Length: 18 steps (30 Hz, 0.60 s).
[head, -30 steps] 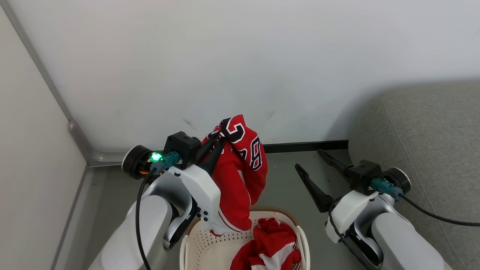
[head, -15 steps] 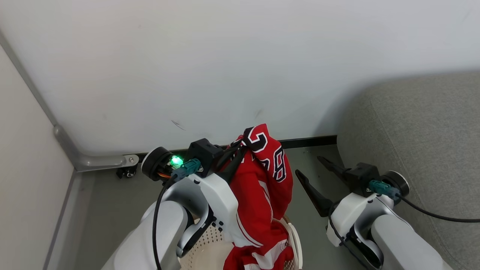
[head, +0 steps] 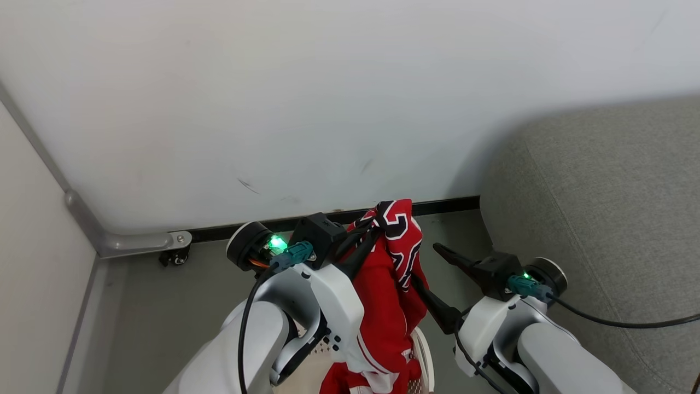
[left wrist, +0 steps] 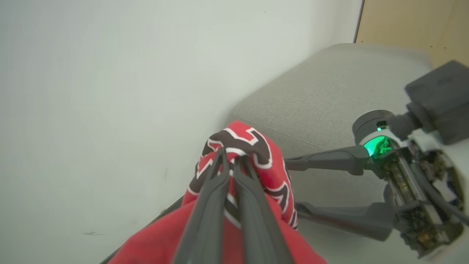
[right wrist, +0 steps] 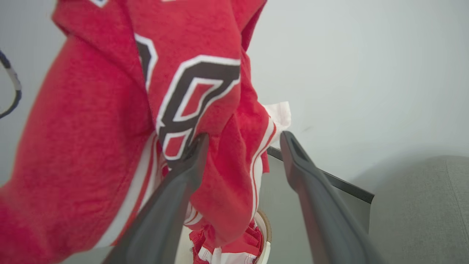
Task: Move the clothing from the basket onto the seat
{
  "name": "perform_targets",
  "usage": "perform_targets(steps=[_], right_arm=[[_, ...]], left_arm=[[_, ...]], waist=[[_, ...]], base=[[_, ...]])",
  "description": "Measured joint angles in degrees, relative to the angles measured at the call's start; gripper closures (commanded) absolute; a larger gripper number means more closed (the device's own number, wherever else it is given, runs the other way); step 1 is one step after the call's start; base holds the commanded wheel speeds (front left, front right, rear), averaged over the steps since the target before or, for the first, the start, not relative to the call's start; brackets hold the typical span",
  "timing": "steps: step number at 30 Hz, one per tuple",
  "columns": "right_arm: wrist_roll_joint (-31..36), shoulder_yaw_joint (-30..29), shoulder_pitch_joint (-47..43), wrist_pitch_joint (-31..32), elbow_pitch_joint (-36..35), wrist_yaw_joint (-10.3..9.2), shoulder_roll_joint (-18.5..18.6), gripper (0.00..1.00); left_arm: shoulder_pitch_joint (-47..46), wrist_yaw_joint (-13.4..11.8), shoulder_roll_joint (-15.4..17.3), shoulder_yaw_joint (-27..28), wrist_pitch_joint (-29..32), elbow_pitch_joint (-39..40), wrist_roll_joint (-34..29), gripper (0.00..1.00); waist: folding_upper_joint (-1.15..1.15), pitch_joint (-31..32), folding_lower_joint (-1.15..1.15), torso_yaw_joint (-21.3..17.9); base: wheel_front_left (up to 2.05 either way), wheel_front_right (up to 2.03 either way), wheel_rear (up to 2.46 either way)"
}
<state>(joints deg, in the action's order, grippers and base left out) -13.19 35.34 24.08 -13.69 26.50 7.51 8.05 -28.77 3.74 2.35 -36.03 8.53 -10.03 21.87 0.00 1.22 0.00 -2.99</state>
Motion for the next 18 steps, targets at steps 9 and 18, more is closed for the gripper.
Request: perform_targets(steps=[9,18], right_arm=[[-0.46,0.75,0.59,-0.21,-2.03,0.0,-0.03,0.0],[-1.99,2.82,0.76,-0.49,-3.12,0.0,0.76,0.0]], left_arm=[[0.0,-1.22,-0.02,0.54,0.04,-0.82,0.82,1.0],[-0.43,-2.52,-0.03,1.18,0.04,-1.82,0.82,1.0]], waist=[[0.0,0.06,0.0,-0.59],[0.0,-0.25,0.0,-1.1]], base=[[0.0,0.0,0.0],[0.0,0.0,0.0]])
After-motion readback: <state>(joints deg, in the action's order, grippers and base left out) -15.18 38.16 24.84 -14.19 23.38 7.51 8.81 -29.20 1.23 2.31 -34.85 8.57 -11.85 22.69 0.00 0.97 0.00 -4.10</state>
